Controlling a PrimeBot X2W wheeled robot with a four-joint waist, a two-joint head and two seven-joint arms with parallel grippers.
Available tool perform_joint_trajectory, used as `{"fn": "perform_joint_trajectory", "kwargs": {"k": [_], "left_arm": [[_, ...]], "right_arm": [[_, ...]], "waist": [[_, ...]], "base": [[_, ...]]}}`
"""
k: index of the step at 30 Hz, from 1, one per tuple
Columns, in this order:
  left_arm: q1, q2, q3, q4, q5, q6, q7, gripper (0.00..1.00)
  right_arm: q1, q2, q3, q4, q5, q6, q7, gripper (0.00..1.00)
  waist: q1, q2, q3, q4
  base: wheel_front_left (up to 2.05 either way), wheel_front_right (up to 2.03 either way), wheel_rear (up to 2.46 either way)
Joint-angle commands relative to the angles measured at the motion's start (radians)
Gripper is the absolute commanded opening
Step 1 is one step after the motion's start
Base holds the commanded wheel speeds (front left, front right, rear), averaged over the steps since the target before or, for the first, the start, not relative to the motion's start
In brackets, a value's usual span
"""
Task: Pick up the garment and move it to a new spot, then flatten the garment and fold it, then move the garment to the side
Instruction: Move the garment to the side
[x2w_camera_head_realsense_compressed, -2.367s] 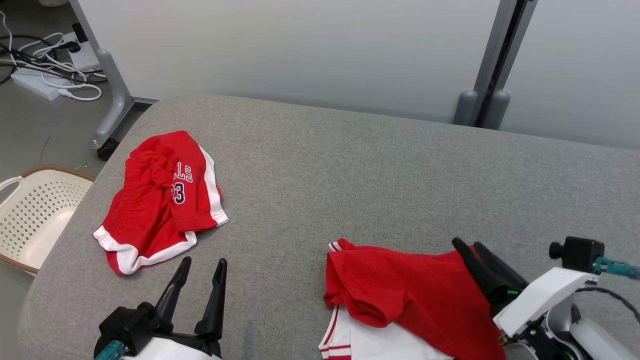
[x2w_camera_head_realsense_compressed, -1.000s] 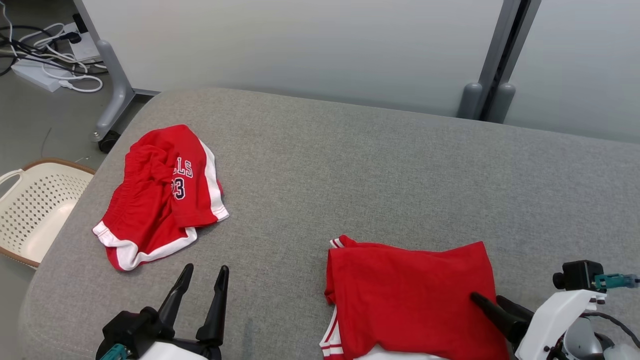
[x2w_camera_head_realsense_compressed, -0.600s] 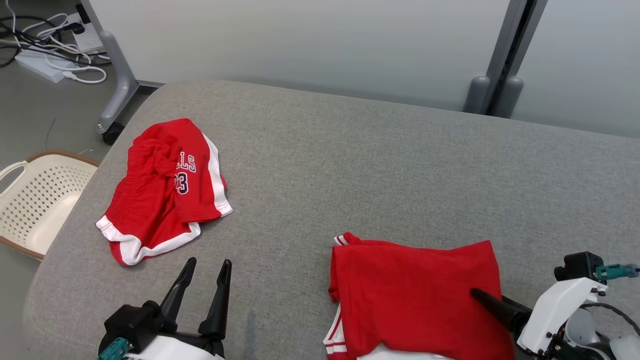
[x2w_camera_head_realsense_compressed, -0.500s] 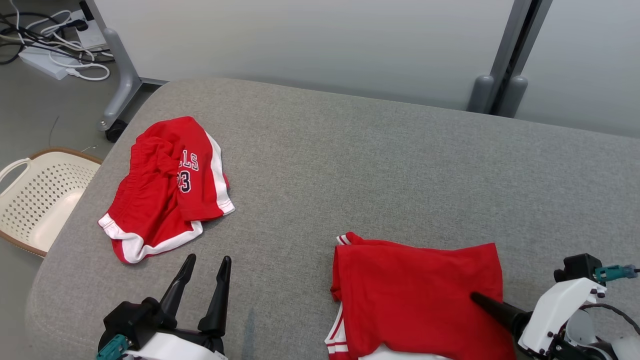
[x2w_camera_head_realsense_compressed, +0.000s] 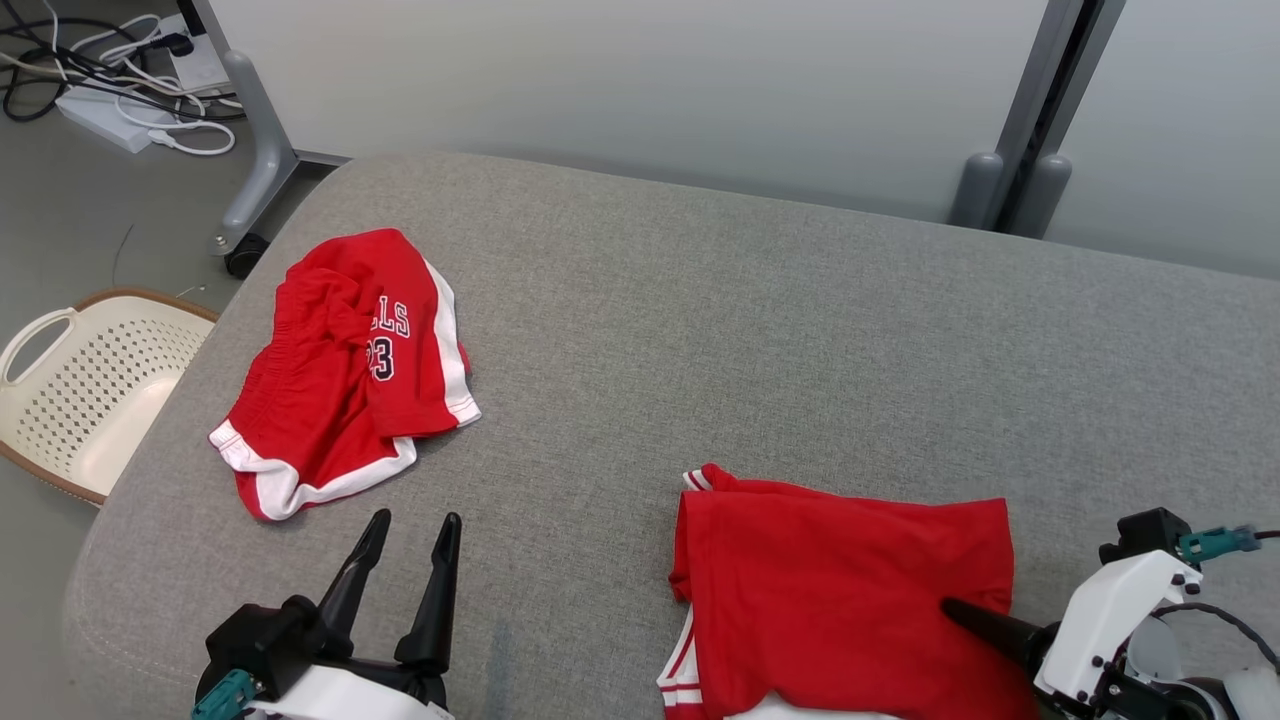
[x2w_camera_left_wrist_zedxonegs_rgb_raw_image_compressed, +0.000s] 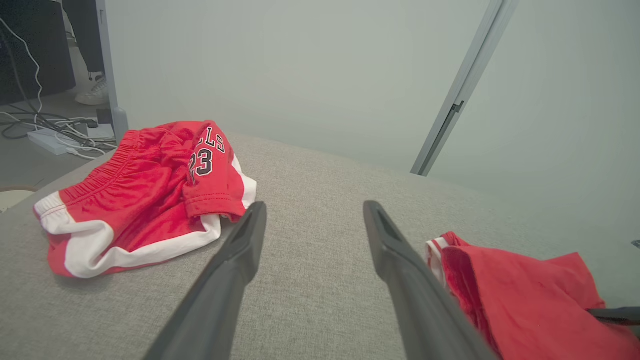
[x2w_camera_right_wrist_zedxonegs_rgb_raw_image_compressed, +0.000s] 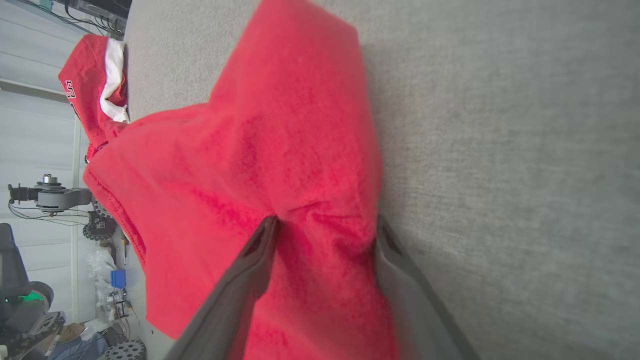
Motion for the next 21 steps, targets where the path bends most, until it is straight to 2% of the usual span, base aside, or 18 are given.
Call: {"fn": "perform_joint_trajectory", "kwargs": {"k": [1, 10, 15, 21], "left_arm": [[-0.013, 0.003, 0.006, 0.0, 0.0, -0.001, -0.005, 1.0], [-0.009, -0.001, 0.009, -0.007, 0.009, -0.001, -0.005, 1.0], [-0.014, -0.004, -0.001, -0.027, 0.019, -0.001, -0.005, 1.0], [-0.038, -0.005, -0.024, -0.052, 0.031, -0.001, -0.005, 1.0]], "right_arm": [[0.013, 0.01, 0.002, -0.007, -0.008, 0.0, 0.003, 0.0], [-0.015, -0.02, 0.039, -0.109, -0.006, 0.0, -0.063, 0.0], [-0.066, -0.072, 0.096, -0.156, -0.028, 0.0, -0.114, 0.0], [-0.171, -0.144, 0.159, -0.148, -0.044, 0.0, -0.152, 0.0]], "waist": [[0.0, 0.0, 0.0, -0.001], [0.0, 0.0, -0.009, -0.016], [0.0, 0.0, -0.015, -0.041], [0.0, 0.0, 0.006, -0.083]], "base": [[0.0, 0.0, 0.0], [0.0, 0.0, 0.0], [0.0, 0.0, 0.0], [0.0, 0.0, 0.0]]}}
